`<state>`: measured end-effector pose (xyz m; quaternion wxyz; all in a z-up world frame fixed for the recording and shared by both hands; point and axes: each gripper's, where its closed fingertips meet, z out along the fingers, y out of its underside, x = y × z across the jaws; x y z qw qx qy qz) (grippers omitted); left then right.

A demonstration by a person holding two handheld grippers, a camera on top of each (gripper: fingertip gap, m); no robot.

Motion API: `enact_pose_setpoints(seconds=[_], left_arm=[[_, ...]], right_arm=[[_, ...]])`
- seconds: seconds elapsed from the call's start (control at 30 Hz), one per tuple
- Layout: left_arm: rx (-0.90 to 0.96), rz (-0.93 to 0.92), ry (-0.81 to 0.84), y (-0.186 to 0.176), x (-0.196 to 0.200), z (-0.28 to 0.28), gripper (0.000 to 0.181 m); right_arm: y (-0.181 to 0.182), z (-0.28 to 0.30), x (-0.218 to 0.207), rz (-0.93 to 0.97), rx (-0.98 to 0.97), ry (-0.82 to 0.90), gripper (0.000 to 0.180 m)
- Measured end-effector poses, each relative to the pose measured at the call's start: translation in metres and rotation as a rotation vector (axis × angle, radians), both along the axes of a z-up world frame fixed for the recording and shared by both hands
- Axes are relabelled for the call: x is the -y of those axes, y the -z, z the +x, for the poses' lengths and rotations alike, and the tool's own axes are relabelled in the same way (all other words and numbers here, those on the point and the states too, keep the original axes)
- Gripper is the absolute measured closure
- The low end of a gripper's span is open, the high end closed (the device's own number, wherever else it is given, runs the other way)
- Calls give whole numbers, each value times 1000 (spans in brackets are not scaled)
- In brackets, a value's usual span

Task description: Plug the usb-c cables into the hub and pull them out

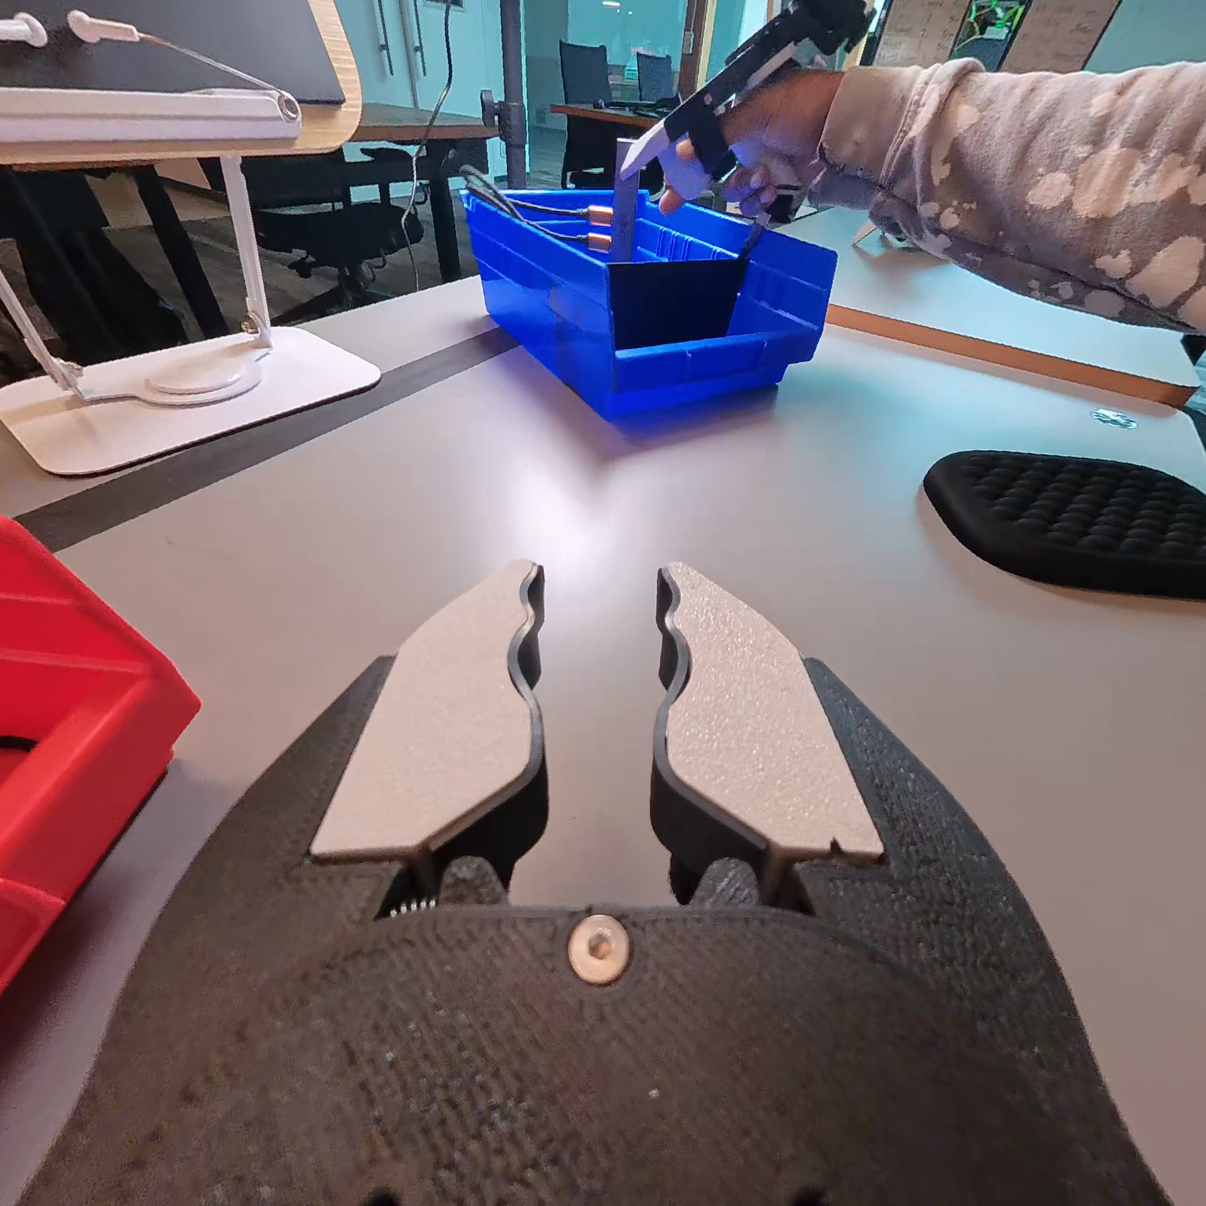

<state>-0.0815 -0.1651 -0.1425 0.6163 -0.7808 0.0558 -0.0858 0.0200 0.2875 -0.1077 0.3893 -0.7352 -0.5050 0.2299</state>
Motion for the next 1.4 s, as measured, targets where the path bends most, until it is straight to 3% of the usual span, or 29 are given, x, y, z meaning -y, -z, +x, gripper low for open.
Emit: enact_pose_setpoints(seconds=[0.2, 0.4, 0.53, 0.67, 0.87, 1.07, 1.23, 1.4], left_arm=[[11, -12, -7, 3, -1, -2, 148], [8, -9, -17, 1, 0, -4, 148], [9, -12, -26, 2, 0, -4, 147], [9, -6, -53, 0, 0, -9, 147], [-19, 28, -157, -19, 7, -39, 147], [-82, -16, -378, -87, 37, -145, 148], [-117, -263, -468, -105, 39, -246, 148], [-138, -693, -450, -53, 31, -320, 145]], right_arm=[[-13, 17, -31, 220, 239, 60, 159], [-55, 20, -22, 361, 215, 39, 156], [-88, 7, 33, 399, -30, -30, 157], [-103, -4, 127, 304, -341, -161, 158], [-56, -7, 242, 82, -532, -314, 158], [0, -10, 277, 37, -495, -383, 159], [2, -12, 283, 20, -508, -421, 160], [8, -10, 286, 66, -487, -441, 161]])
